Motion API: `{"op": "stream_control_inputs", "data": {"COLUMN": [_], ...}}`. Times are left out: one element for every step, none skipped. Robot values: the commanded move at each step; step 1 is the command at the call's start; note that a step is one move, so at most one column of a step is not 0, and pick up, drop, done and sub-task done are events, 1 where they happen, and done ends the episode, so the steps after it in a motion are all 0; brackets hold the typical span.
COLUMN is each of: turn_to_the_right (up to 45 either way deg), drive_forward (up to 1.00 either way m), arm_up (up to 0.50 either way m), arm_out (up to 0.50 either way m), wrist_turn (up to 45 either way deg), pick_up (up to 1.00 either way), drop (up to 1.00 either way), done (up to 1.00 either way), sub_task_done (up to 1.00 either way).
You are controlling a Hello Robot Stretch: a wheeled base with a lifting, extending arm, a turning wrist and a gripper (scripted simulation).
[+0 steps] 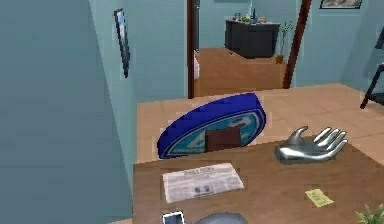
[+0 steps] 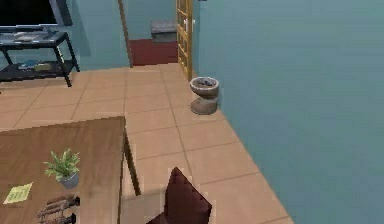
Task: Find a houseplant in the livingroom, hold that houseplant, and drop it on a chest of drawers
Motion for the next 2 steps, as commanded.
{"op": "stream_control_inputs", "data": {"turn_to_the_right": [-33.0, 0.0], "drive_forward": [0.00, 0.00], "arm_up": [0.00, 0.50], "arm_out": [0.00, 0.00], "wrist_turn": [0.0, 0.0], "pick_up": [0.00, 0.00], "drop": [0.00, 0.00], "done": [0.00, 0.00], "sub_task_done": [0.00, 0.00]}}
